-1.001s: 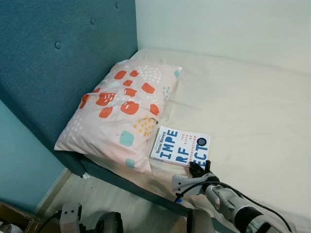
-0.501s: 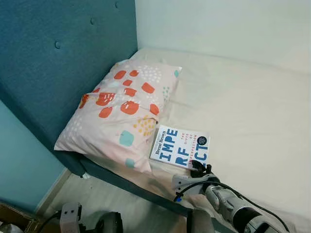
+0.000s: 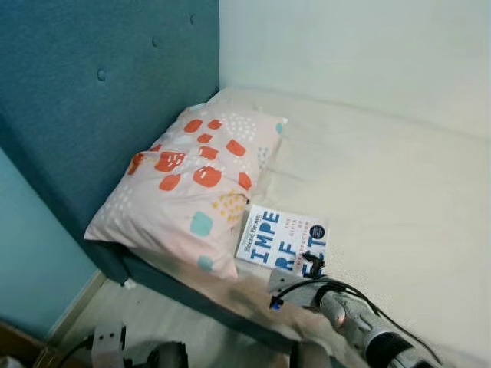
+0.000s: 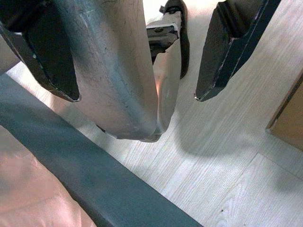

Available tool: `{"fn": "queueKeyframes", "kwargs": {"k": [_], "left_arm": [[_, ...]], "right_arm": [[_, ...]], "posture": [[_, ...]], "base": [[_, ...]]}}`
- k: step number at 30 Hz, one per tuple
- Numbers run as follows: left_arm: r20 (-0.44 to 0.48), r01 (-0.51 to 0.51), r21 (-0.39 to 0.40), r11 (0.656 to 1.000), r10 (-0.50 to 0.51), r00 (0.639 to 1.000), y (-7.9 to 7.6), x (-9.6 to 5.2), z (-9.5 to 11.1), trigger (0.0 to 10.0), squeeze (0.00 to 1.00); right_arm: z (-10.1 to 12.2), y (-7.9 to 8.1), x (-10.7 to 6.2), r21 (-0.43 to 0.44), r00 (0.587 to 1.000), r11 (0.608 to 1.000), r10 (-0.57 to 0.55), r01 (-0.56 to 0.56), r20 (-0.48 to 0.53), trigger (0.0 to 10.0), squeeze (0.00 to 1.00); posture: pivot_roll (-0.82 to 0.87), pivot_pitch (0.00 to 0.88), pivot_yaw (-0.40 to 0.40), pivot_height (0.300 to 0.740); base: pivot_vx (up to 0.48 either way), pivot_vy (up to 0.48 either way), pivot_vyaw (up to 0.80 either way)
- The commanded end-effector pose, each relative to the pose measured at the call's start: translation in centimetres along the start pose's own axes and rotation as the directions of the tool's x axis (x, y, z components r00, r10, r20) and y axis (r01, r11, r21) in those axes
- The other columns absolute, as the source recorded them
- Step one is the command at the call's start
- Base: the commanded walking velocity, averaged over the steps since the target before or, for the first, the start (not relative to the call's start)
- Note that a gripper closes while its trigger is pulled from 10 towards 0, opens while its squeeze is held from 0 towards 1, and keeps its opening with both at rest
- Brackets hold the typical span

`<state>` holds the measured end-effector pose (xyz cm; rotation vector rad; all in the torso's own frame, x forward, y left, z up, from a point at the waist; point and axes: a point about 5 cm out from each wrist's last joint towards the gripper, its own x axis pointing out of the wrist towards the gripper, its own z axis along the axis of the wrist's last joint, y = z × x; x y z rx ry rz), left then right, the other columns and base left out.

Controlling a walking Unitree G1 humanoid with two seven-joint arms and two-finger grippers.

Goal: Clean up the room

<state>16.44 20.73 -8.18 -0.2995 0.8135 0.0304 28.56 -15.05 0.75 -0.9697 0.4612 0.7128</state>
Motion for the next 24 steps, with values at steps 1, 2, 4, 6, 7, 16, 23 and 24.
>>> {"fn": "queueKeyframes", "kwargs": {"k": [1, 2, 4, 6, 7, 16, 23, 24], "left_arm": [[-0.23, 0.026, -0.046, 0.999, -0.036, 0.973, -1.4, -1.0, -5.2, 10.0, 0.0], [-0.23, 0.026, -0.046, 0.999, -0.036, 0.973, -1.4, -1.0, -5.2, 10.0, 0.0], [-0.237, 0.008, -0.03, 1.0, -0.015, 0.971, -1.0, -0.9, -4.7, 10.0, 0.0], [-0.242, -0.01, -0.022, 1.0, 0.004, 0.97, -0.6, -0.8, -4.4, 10.0, 0.0], [-0.242, -0.01, -0.022, 1.0, 0.004, 0.97, -0.6, -0.8, -4.4, 10.0, 0.0], [-0.193, 0.034, -0.003, 0.999, -0.034, 0.981, -2.3, 0.7, -2.0, 10.0, 0.0], [-0.169, 0.064, 0.048, 0.997, -0.055, 0.984, -3.7, 1.7, -0.2, 10.0, 0.0], [-0.165, 0.069, 0.063, 0.996, -0.058, 0.985, -4.0, 1.9, 0.2, 10.0, 0.0]], "right_arm": [[0.6, 1.7, -0.2, 0.081, 0.988, 0.985, 0.149, -0.153, 0.049, 10.0, 0.0], [0.6, 1.7, -0.2, 0.081, 0.988, 0.985, 0.149, -0.153, 0.049, 10.0, 0.0], [3.0, 1.9, -1.7, 0.21, 0.933, 0.922, 0.276, -0.324, 0.23, 10.0, 0.0], [4.3, 0.8, -2.3, 0.297, 0.904, 0.885, 0.25, -0.358, 0.347, 10.0, 0.0], [4.3, 0.8, -2.3, 0.297, 0.904, 0.885, 0.25, -0.358, 0.347, 10.0, 0.0], [3.2, -6.6, -2.0, 0.865, 0.85, 0.467, -0.367, -0.183, 0.378, 10.0, 0.0], [1.6, -6.7, -2.3, 0.949, 0.803, 0.228, -0.51, -0.22, 0.309, 10.0, 0.0], [1.7, -6.6, -2.2, 0.949, 0.801, 0.217, -0.512, -0.228, 0.31, 10.0, 0.0]], "posture": [[0.08, 0.121, -0.113, 0.571], [0.08, 0.121, -0.113, 0.571], [0.04, 0.063, -0.088, 0.571], [0.04, 0.05, -0.082, 0.571], [0.04, 0.05, -0.082, 0.571], [0.04, 0.006, -0.043, 0.571], [0.04, 0.0, -0.025, 0.596], [0.05, 0.0, -0.022, 0.601]], "base": [[0.0, 0.0, 0.0], [0.0, 0.0, 0.0], [0.0, 0.0, 0.0], [0.0, 0.0, 0.0], [0.0, 0.0, 0.0], [0.0, 0.0, 0.0], [0.0, 0.0, 0.0], [0.0, 0.0, 0.0]]}}
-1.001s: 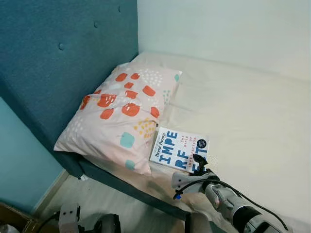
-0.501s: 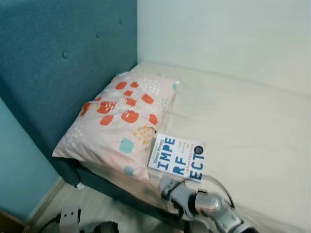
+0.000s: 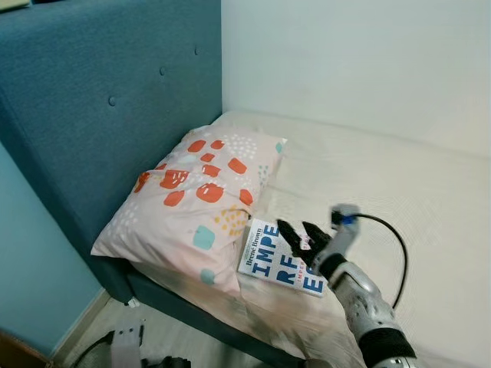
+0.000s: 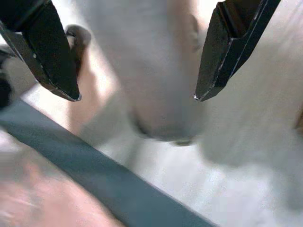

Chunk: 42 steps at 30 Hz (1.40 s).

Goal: Clean up the room

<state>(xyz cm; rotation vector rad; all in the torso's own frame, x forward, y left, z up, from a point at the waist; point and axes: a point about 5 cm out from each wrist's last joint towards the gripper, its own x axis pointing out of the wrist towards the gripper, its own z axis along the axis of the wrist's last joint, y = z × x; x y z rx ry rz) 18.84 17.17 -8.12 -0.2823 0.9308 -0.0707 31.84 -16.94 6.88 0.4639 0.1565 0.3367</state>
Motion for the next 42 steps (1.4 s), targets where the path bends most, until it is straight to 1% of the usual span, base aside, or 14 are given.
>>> {"fn": "queueKeyframes", "kwargs": {"k": [1, 7, 12, 17, 23, 25, 34, 36, 37, 38, 39, 40, 41, 42], "left_arm": [[-0.036, -0.001, 0.017, 1.0, 0.002, 0.999, -0.3, 0.1, -0.5, 10.0, 0.0], [-0.02, 0.013, 0.065, 0.998, -0.011, 1.0, -1.6, 0.6, 0.7, 10.0, 0.0], [-0.014, 0.003, 0.071, 0.998, -0.002, 1.0, -1.5, 0.7, 1.0, 10.0, 0.0], [0.006, -0.049, 0.012, 0.999, 0.049, 0.999, -0.6, 0.5, 1.4, 10.0, 0.0], [-0.031, -0.078, 0.055, 0.995, 0.08, 0.996, -0.1, 0.4, 1.0, 10.0, 0.0], [-0.015, -0.09, 0.04, 0.995, 0.091, 0.996, 0.1, 0.3, 1.1, 10.0, 0.0], [-0.022, -0.081, 0.046, 0.996, 0.082, 0.996, 0.0, 0.3, 0.9, 10.0, 0.0], [-0.027, -0.078, 0.068, 0.995, 0.08, 0.996, 0.1, 0.3, 0.8, 10.0, 0.0], [-0.027, -0.078, 0.068, 0.995, 0.08, 0.996, 0.1, 0.3, 0.8, 10.0, 0.0], [-0.031, -0.069, 0.084, 0.994, 0.072, 0.997, 0.1, 0.2, 0.6, 10.0, 0.0], [-0.031, -0.069, 0.084, 0.994, 0.072, 0.997, 0.1, 0.2, 0.6, 10.0, 0.0], [-0.034, -0.059, 0.089, 0.994, 0.062, 0.998, 0.1, 0.2, 0.5, 10.0, 0.0], [-0.034, -0.059, 0.089, 0.994, 0.062, 0.998, 0.1, 0.2, 0.5, 10.0, 0.0], [-0.043, -0.053, 0.1, 0.994, 0.058, 0.997, 0.1, 0.2, 0.4, 10.0, 0.0]], "right_arm": [[-0.1, 0.1, 0.1, 0.036, 1.0, 0.999, -0.001, 0.001, 0.008, 10.0, 0.0], [-1.8, -0.9, -0.1, 0.05, 0.996, 0.996, -0.074, 0.077, -0.044, 10.0, 0.0], [-2.9, -1.1, -0.3, 0.054, 0.993, 0.994, -0.091, 0.096, -0.077, 10.0, 0.0], [-5.8, -0.6, -1.0, 0.022, 0.979, 0.996, -0.086, 0.092, -0.186, 10.0, 0.0], [-6.6, -0.1, -1.0, -0.008, 0.972, 0.998, -0.066, 0.066, -0.225, 10.0, 0.0], [-6.6, 0.0, -0.8, -0.016, 0.972, 0.998, -0.064, 0.062, -0.227, 10.0, 0.0], [-6.7, -0.3, -0.9, -0.036, 0.968, 0.997, -0.079, 0.073, -0.237, 10.0, 0.0], [-7.4, -1.5, -1.8, -0.113, 0.937, 0.982, -0.181, 0.153, -0.299, 10.0, 0.0], [-7.4, -1.5, -1.8, -0.113, 0.937, 0.982, -0.181, 0.153, -0.299, 10.0, 0.0], [-8.0, -2.5, -2.7, -0.176, 0.9, 0.961, -0.263, 0.213, -0.348, 10.0, 0.0], [-8.0, -2.5, -2.7, -0.176, 0.9, 0.961, -0.263, 0.213, -0.348, 10.0, 0.0], [-8.6, -3.3, -3.5, -0.215, 0.867, 0.943, -0.32, 0.253, -0.383, 10.0, 0.0], [-8.6, -3.3, -3.5, -0.215, 0.867, 0.943, -0.32, 0.253, -0.383, 10.0, 0.0], [-9.1, -3.9, -4.4, -0.24, 0.838, 0.928, -0.364, 0.287, -0.407, 10.0, 0.0]], "posture": [[0.05, 0.0, -0.022, 0.601], [0.05, 0.0, -0.018, 0.626], [0.05, 0.0, -0.016, 0.636], [0.06, 0.0, -0.017, 0.661], [0.06, 0.0, -0.016, 0.686], [0.06, 0.0, -0.015, 0.696], [0.06, 0.0, -0.017, 0.721], [0.06, 0.0, -0.015, 0.731], [0.06, 0.0, -0.015, 0.731], [0.06, 0.0, -0.014, 0.731], [0.06, 0.0, -0.014, 0.731], [0.06, 0.0, -0.014, 0.731], [0.06, 0.0, -0.014, 0.731], [0.06, 0.0, -0.015, 0.731]], "base": [[0.0, 0.0, 0.0], [0.0, 0.0, 0.0], [0.0, 0.0, 0.0], [0.0, 0.0, 0.0], [-0.345, 0.0, 0.0], [-0.48, 0.0, 0.0], [0.0, 0.0, 0.0], [0.0, 0.0, 0.0], [0.0, 0.0, 0.0], [0.0, 0.0, 0.0], [0.0, 0.0, 0.0], [0.0, 0.0, 0.0], [0.0, 0.0, 0.0], [0.0, 0.0, 0.0]]}}
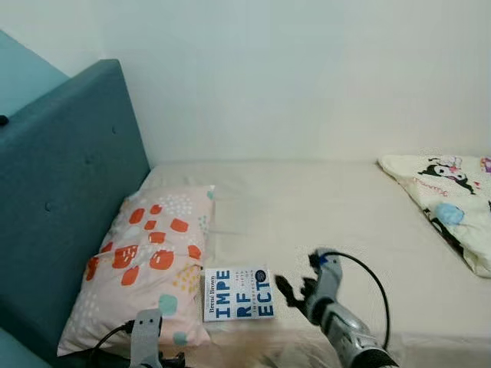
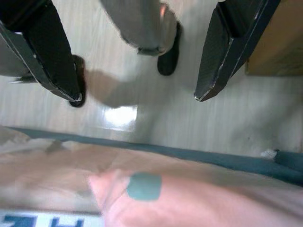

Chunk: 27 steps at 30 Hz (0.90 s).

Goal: Clean up the room

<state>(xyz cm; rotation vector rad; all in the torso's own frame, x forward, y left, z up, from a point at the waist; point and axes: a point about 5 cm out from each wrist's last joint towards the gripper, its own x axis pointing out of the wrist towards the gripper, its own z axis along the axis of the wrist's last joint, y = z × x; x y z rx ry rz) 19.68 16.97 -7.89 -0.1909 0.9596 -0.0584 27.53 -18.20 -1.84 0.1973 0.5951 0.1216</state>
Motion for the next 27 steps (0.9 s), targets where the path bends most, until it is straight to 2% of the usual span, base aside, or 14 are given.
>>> {"fn": "queueKeyframes", "kwargs": {"k": [1, 5, 6, 10, 12, 13, 14, 19, 27], "left_arm": [[-0.026, -0.002, 0.043, 0.999, 0.003, 1.0, 0.4, -0.1, -0.5, 10.0, 0.0], [-0.037, -0.007, 0.061, 0.998, 0.009, 0.999, 0.5, -0.2, -0.6, 10.0, 0.0], [-0.044, -0.005, 0.062, 0.998, 0.008, 0.999, 0.4, -0.2, -0.8, 10.0, 0.0], [-0.05, 0.003, 0.069, 0.998, 0.001, 0.999, 0.3, -0.2, -0.9, 10.0, 0.0], [-0.056, 0.012, 0.081, 0.997, -0.007, 0.998, 0.1, -0.1, -1.0, 10.0, 0.0], [-0.056, 0.012, 0.081, 0.997, -0.007, 0.998, 0.1, -0.1, -1.0, 10.0, 0.0], [-0.058, 0.014, 0.084, 0.996, -0.009, 0.998, 0.1, -0.1, -1.1, 10.0, 0.0], [-0.086, 0.014, 0.113, 0.993, -0.005, 0.996, 0.3, -0.3, -1.7, 10.0, 0.0], [-0.089, 0.016, 0.111, 0.994, -0.007, 0.996, 0.3, -0.3, -1.8, 10.0, 0.0]], "right_arm": [[-1.9, -0.5, -0.5, -0.012, 0.996, 0.999, -0.046, 0.046, -0.079, 10.0, 0.0], [-3.5, -1.5, -1.2, -0.014, 0.986, 0.995, -0.097, 0.096, -0.134, 10.0, 0.0], [-5.1, -2.6, -2.2, -0.021, 0.967, 0.987, -0.163, 0.162, -0.195, 10.0, 0.0], [-6.5, -3.7, -3.1, -0.029, 0.944, 0.975, -0.222, 0.221, -0.246, 10.0, 0.0], [-8.0, -4.7, -4.2, -0.017, 0.912, 0.956, -0.285, 0.293, -0.294, 10.0, 0.0], [-8.0, -4.7, -4.2, -0.017, 0.912, 0.956, -0.285, 0.293, -0.294, 10.0, 0.0], [-8.7, -5.2, -4.8, -0.018, 0.895, 0.944, -0.317, 0.328, -0.315, 10.0, 0.0], [-11.2, -5.3, -6.2, -0.066, 0.848, 0.933, -0.35, 0.354, -0.397, 10.0, 0.0], [-12.4, -5.3, -7.0, -0.101, 0.823, 0.931, -0.358, 0.351, -0.441, 10.0, 0.0]], "posture": [[0.06, 0.0, -0.015, 0.731], [0.06, 0.0, -0.017, 0.731], [0.06, 0.0, -0.019, 0.731], [0.06, 0.0, -0.022, 0.731], [0.06, 0.0, -0.025, 0.731], [0.06, 0.0, -0.025, 0.731], [0.05, 0.0, -0.024, 0.731], [0.05, 0.0, -0.018, 0.731], [0.05, 0.0, -0.017, 0.731]], "base": [[0.0, -0.307, 0.0], [0.0, -0.463, 0.0], [0.0, -0.465, 0.0], [0.0, -0.465, 0.0], [0.0, -0.465, 0.0], [0.0, -0.465, 0.0], [0.0, -0.465, 0.0], [0.0, -0.465, 0.0], [0.0, -0.465, 0.0]]}}
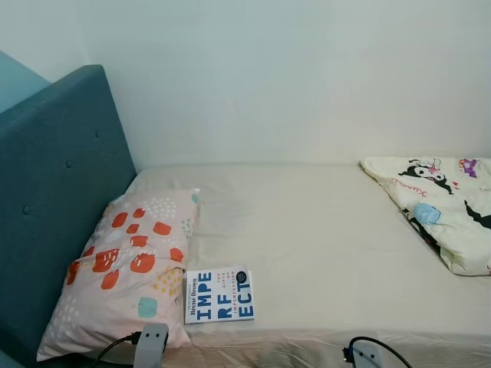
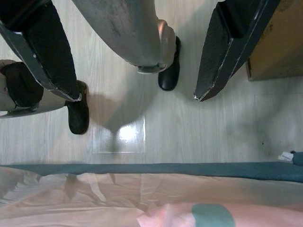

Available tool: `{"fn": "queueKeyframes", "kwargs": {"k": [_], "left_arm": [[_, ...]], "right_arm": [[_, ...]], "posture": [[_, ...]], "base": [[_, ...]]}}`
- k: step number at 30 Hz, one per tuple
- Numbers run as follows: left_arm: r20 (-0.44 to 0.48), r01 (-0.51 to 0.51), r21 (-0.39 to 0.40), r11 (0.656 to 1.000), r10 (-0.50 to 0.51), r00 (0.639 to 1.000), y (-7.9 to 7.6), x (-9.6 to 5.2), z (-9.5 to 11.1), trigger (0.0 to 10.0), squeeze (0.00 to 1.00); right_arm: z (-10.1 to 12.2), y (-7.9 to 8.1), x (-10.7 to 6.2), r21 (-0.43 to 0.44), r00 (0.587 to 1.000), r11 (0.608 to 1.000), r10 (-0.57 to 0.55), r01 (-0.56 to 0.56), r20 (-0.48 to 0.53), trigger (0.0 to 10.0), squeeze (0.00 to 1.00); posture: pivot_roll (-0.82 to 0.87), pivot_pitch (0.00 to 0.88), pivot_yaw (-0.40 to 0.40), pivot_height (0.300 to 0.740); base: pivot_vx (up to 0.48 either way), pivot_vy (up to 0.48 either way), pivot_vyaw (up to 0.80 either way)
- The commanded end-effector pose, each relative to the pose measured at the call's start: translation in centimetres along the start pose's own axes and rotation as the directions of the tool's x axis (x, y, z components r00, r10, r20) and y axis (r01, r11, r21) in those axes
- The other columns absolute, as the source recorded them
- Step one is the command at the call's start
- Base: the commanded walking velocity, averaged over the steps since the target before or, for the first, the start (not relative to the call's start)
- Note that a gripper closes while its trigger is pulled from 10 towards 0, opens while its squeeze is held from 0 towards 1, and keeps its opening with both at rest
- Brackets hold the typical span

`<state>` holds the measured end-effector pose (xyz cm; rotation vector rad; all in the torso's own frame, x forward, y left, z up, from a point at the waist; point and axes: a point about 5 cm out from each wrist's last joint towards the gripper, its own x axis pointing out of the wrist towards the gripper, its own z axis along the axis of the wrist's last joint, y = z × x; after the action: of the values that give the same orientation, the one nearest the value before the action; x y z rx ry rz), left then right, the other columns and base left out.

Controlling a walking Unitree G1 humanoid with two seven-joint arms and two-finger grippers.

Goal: Clean up the room

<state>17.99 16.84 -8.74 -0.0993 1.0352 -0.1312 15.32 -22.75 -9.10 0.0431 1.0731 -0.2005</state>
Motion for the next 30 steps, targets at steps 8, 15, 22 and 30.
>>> {"fn": "queueKeyframes", "kwargs": {"k": [8, 15, 22, 30], "left_arm": [[-0.012, 0.006, 0.006, 1.0, -0.006, 1.0, 0.0, 0.0, -0.1, 10.0, 0.0], [-0.019, 0.014, 0.003, 1.0, -0.013, 1.0, 0.0, -0.1, -0.4, 10.0, 0.0], [-0.024, 0.028, -0.002, 1.0, -0.028, 0.999, 0.0, -0.1, -0.5, 10.0, 0.0], [-0.025, 0.033, -0.006, 0.999, -0.033, 0.999, -0.1, -0.1, -0.5, 10.0, 0.0]], "right_arm": [[-0.9, 0.0, -0.1, -0.02, 1.0, 1.0, -0.004, 0.004, -0.031, 10.0, 0.0], [-1.1, 0.0, -0.1, -0.029, 0.999, 1.0, -0.002, 0.001, -0.034, 10.0, 0.0], [-1.6, 0.0, -0.2, -0.046, 0.999, 0.999, 0.004, -0.006, -0.045, 10.0, 0.0], [-2.3, -0.5, -0.3, -0.043, 0.998, 0.999, -0.001, -0.001, -0.055, 10.0, 0.0]], "posture": [[0.05, 0.0, -0.015, 0.731], [0.05, 0.0, -0.013, 0.731], [0.05, 0.0, -0.007, 0.731], [0.05, 0.0, -0.004, 0.731]], "base": [[0.0, -0.465, 0.0], [0.0, -0.464, 0.0], [0.0, -0.439, 0.0], [0.0, -0.435, 0.0]]}}
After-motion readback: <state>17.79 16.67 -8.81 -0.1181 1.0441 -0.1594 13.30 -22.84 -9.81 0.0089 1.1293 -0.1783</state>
